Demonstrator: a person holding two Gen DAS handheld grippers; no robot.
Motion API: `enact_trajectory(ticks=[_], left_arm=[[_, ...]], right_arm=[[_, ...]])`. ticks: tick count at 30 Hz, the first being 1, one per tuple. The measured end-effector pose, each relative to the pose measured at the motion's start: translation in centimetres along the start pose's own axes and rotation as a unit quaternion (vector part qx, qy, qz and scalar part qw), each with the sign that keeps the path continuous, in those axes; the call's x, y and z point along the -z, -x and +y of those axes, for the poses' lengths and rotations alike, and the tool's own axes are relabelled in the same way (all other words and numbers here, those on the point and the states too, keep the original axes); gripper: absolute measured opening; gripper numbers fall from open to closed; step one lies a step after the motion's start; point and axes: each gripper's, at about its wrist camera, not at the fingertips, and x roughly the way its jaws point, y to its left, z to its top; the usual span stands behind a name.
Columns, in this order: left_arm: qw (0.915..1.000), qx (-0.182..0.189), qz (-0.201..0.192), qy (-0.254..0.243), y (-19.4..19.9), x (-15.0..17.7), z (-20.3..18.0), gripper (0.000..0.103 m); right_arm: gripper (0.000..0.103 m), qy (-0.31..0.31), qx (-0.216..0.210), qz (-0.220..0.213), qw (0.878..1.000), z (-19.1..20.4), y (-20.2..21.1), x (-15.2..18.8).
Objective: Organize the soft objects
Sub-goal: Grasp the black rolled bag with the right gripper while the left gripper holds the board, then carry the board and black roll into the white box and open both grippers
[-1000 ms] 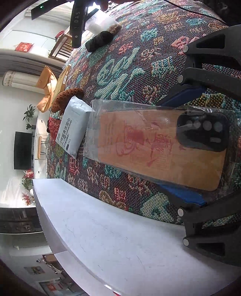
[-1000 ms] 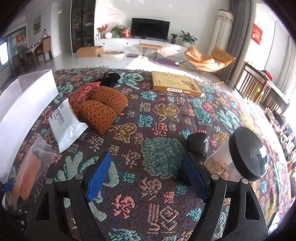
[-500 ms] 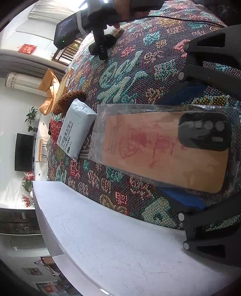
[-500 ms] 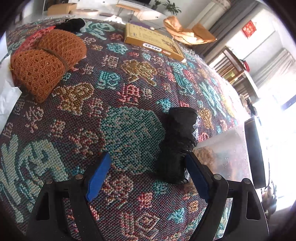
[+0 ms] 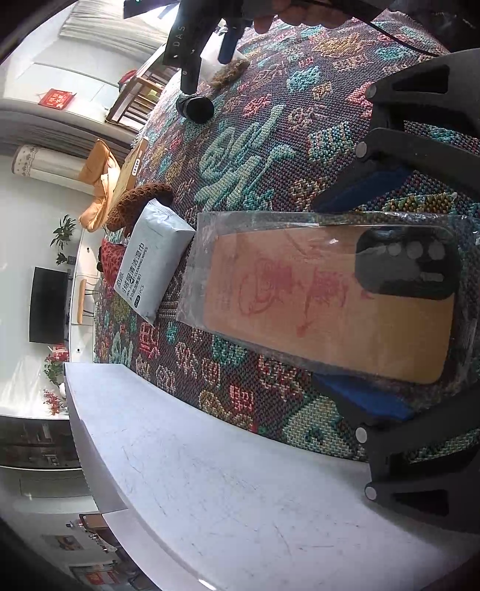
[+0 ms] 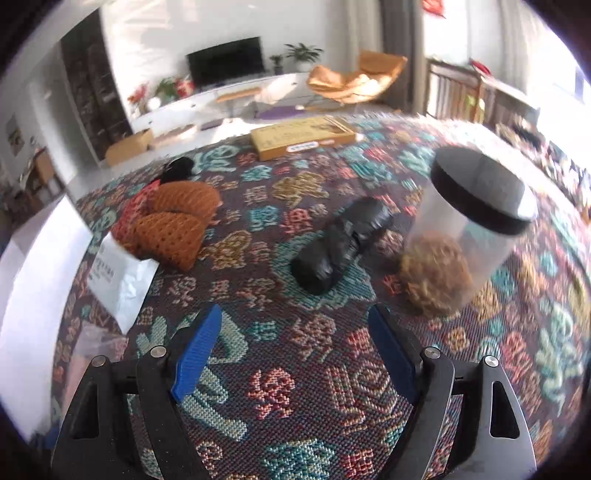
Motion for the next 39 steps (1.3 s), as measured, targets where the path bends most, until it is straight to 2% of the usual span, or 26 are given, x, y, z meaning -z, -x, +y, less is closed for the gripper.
enact_trajectory(ticks=[2, 3, 6, 8, 10, 11, 12, 13, 14, 17, 21, 24, 26, 28, 30, 33, 34, 36, 39], left_arm=[[1.0000, -0.001, 0.001, -0.002, 0.0, 0.0, -0.1, 0.084], [1.0000, -0.001, 0.001, -0.003, 0.0, 0.0, -0.1, 0.085], [1.0000, -0.003, 0.002, -0.005, 0.0, 0.0, -0.2, 0.085], [1.0000, -0.005, 0.003, -0.008, -0.1, 0.0, -0.3, 0.086], [0.9999, -0.007, 0.005, -0.011, -0.2, 0.0, -0.5, 0.086], [0.9999, -0.008, 0.006, -0.013, -0.2, 0.0, -0.5, 0.087], [0.9998, -0.008, 0.006, -0.015, -0.2, 0.0, -0.6, 0.087], [0.9998, -0.008, 0.006, -0.015, -0.2, 0.0, -0.6, 0.087], [0.9999, -0.007, 0.006, -0.015, -0.2, 0.0, -0.5, 0.087], [0.9998, -0.008, 0.007, -0.015, -0.2, 0.0, -0.5, 0.087], [0.9998, -0.009, 0.008, -0.018, -0.2, 0.1, -0.5, 0.088], [0.9996, -0.011, 0.010, -0.022, -0.3, 0.1, -0.6, 0.088], [0.9994, -0.013, 0.014, -0.027, -0.4, 0.0, -0.8, 0.088], [0.9992, -0.012, 0.020, -0.034, -0.5, -0.1, -1.0, 0.090], [0.9987, -0.007, 0.028, -0.042, -0.6, -0.3, -1.1, 0.091], [0.9976, 0.018, 0.048, -0.047, -0.5, -0.8, -1.0, 0.091], [0.9970, 0.033, 0.054, -0.045, -0.4, -1.0, -0.8, 0.091], [0.9958, 0.049, 0.064, -0.043, -0.1, -1.3, -0.6, 0.093], [0.9948, 0.034, 0.072, -0.063, 0.2, -1.3, -0.8, 0.093]], right_arm=[[0.085, -0.084, -0.045, 0.017, 0.995, -2.7, -1.3, -0.4], [0.085, -0.106, -0.053, 0.012, 0.993, -3.4, -1.7, -0.6], [0.085, -0.111, -0.052, -0.005, 0.992, -2.8, -2.9, -1.8], [0.085, -0.088, -0.024, -0.001, 0.996, -1.1, -4.4, -2.9], [0.083, -0.055, 0.047, 0.017, 0.997, 0.3, -6.3, -3.9], [0.082, -0.046, 0.063, 0.002, 0.997, 0.7, -6.3, -4.1], [0.069, -0.040, 0.074, 0.001, 0.996, 0.9, -6.3, -4.1], [0.049, -0.038, 0.070, 0.004, 0.997, 0.8, -6.1, -3.8], [0.043, -0.035, 0.053, 0.008, 0.998, 0.7, -5.8, -3.6], [0.040, 0.008, 0.014, 0.035, 0.999, 0.1, -4.0, -1.4], [0.040, 0.038, -0.018, 0.065, 0.997, -2.1, 0.6, 3.9], [0.040, 0.027, -0.011, 0.067, 0.997, -5.8, 4.5, 7.0], [0.040, 0.013, 0.006, 0.056, 0.998, -8.8, 6.5, 7.8], [0.040, 0.004, 0.031, 0.037, 0.999, -11.9, 7.1, 6.7], [0.040, -0.024, 0.038, 0.027, 0.999, -15.3, 6.6, 4.4], [0.040, -0.013, 0.065, -0.002, 0.998, -18.5, 4.5, -0.8], [0.040, -0.009, 0.057, -0.009, 0.998, -19.4, 3.7, -2.6], [0.040, -0.005, 0.042, 0.000, 0.999, -20.8, 1.7, -5.5], [0.046, -0.008, 0.030, 0.045, 0.999, -21.9, -1.3, -8.4]])
